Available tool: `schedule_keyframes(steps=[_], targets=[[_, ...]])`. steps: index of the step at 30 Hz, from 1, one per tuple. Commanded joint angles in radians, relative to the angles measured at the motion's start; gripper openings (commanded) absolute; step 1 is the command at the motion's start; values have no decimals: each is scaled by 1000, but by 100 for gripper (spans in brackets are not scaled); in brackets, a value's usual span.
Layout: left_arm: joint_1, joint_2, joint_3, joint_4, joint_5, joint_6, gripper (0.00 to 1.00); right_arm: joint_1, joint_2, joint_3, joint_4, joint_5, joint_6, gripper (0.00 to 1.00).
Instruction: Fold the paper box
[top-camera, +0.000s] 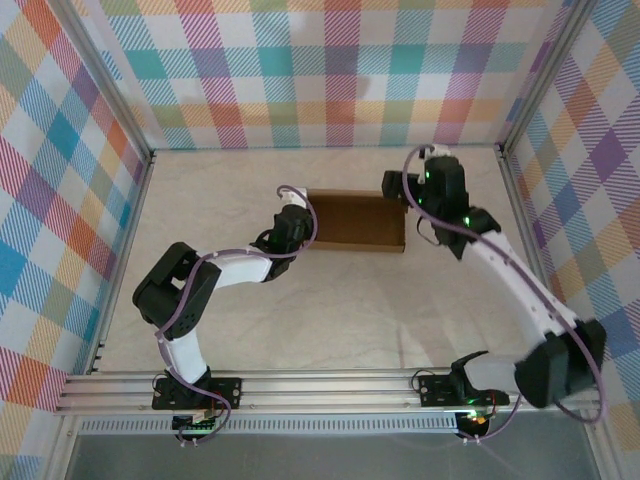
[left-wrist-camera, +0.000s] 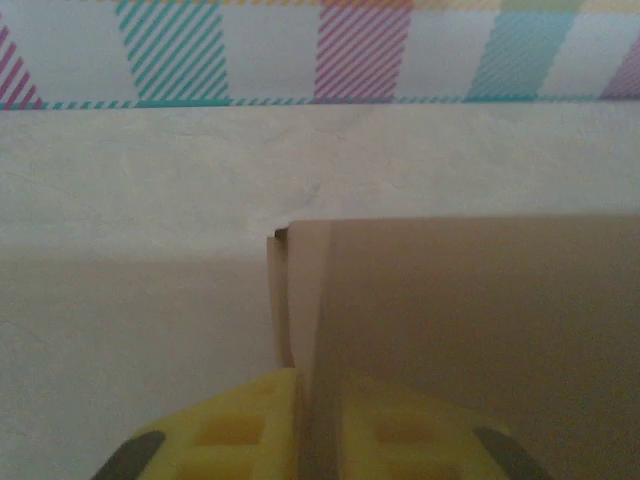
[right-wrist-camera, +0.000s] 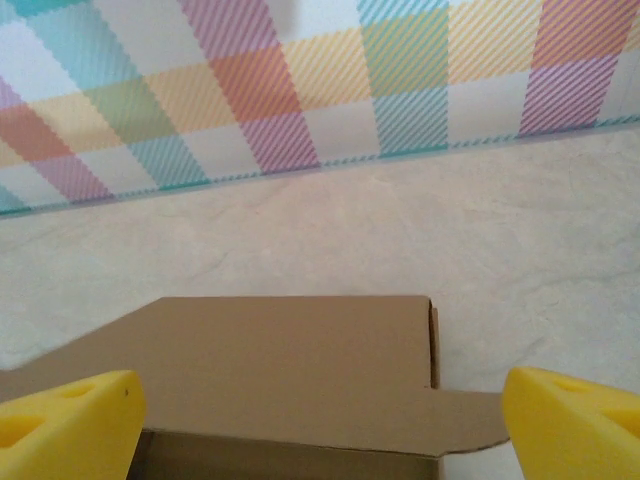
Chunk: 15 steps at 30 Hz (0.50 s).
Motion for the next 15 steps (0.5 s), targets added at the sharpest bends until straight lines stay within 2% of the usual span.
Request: schedule_keyframes(steps=[1,3,4,5,7,10,15], targets=[[-26,-4,-34,-7,22,17,24,-38,139,94,-131,-94,15,91],[-28,-25,-46,-19,26,0,30,-39,210,122,-131,-89,21,91],[-28,-41,-54,-33,32,-9,39,-39,239,117,-115,-88,26,91],[-28,-57,-63,-39,38,-16,41,-39,260,113,-105,-88,28,90],[-29,-96,-101,-40,58,-25,42,-43,307,103,-79,-102,13,84],[-30,-117,-124,-74,52,-28,42,-57,373,114,-94,-109,30,82],[-27,-91,-95,-112,29,-30,40,-57,264,0,42,-199,32,82]])
